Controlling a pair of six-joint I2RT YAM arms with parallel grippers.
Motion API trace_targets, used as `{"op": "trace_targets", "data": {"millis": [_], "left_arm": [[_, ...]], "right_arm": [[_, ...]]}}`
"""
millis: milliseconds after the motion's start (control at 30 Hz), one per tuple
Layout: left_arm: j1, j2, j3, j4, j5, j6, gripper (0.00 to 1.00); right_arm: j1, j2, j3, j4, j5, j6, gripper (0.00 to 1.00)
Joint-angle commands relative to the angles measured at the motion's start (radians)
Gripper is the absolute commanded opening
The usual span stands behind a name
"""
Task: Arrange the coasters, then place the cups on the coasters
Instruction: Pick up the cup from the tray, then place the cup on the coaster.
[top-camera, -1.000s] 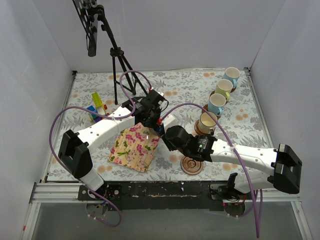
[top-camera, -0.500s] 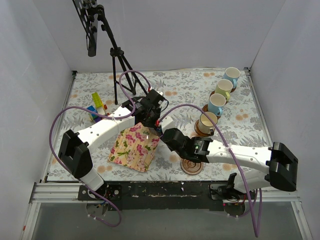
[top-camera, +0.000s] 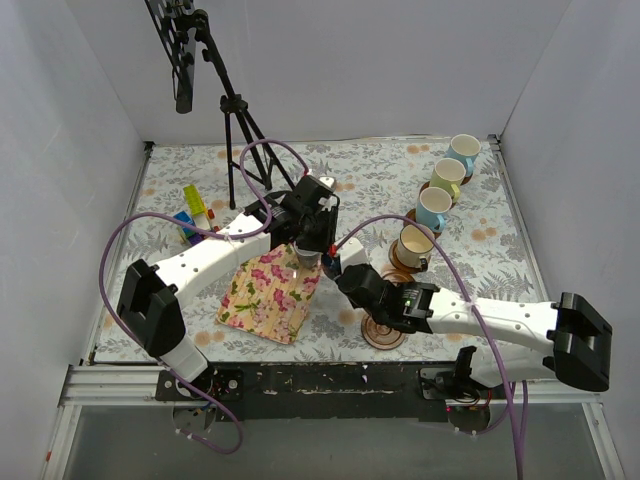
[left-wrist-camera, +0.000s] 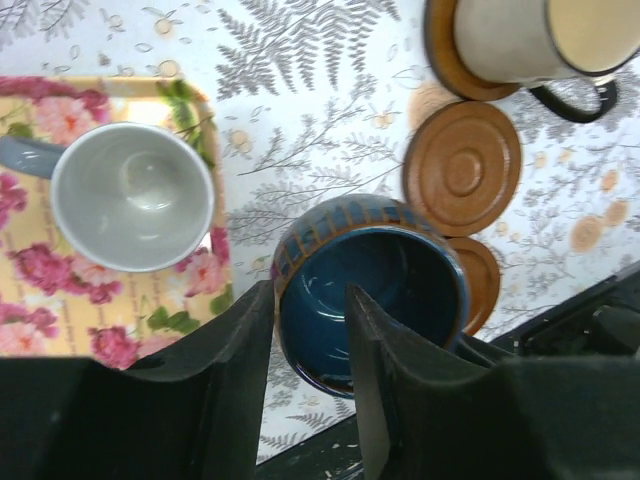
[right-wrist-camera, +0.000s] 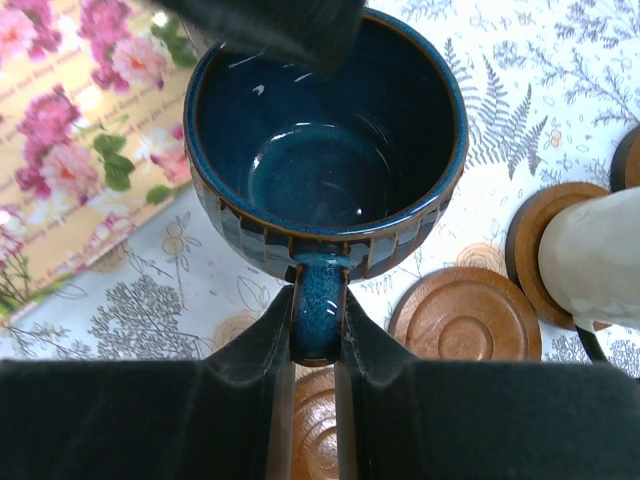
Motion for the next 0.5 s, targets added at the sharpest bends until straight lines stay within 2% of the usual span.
{"op": "trace_targets", "data": {"millis": [0,133,200,267,333,400,467], "left_arm": [[-0.008,-0.014,0.049,0.080,0.072,-0.016,0.37],[-0.006,-0.033,0.043,0.090,0.055,-0.020,0.46],[-0.008,-0.050,0.034,0.092,-0.017,-0.022,0.53],[-0.008,-0.076,0.022,0.104,-0.069,-0.025,0.67],[-0.005,-0.119,0.005,0.129,-0.108,-0.025,0.87],[-0.005,-0.153,-0.012,0.161,-0.147,-0.017,0.98],[-0.005,-0.187,-0.032,0.201,-0.178,0.001,0.98]], "right_arm": [[0.004,-0.048,-0.022,0.045,0.048,0.038,0.01],[0.004,-0.066,-0.042,0.017,0.074,0.088,0.01],[0.004,-0.088,-0.060,0.013,0.091,0.111,0.01],[0.004,-0.111,-0.080,0.003,0.109,0.143,0.01],[0.002,-0.138,-0.101,-0.010,0.129,0.174,0.01],[0.001,-0.171,-0.129,-0.017,0.157,0.219,0.01],[-0.002,-0.203,-0.166,-0.015,0.173,0.249,0.01]]}}
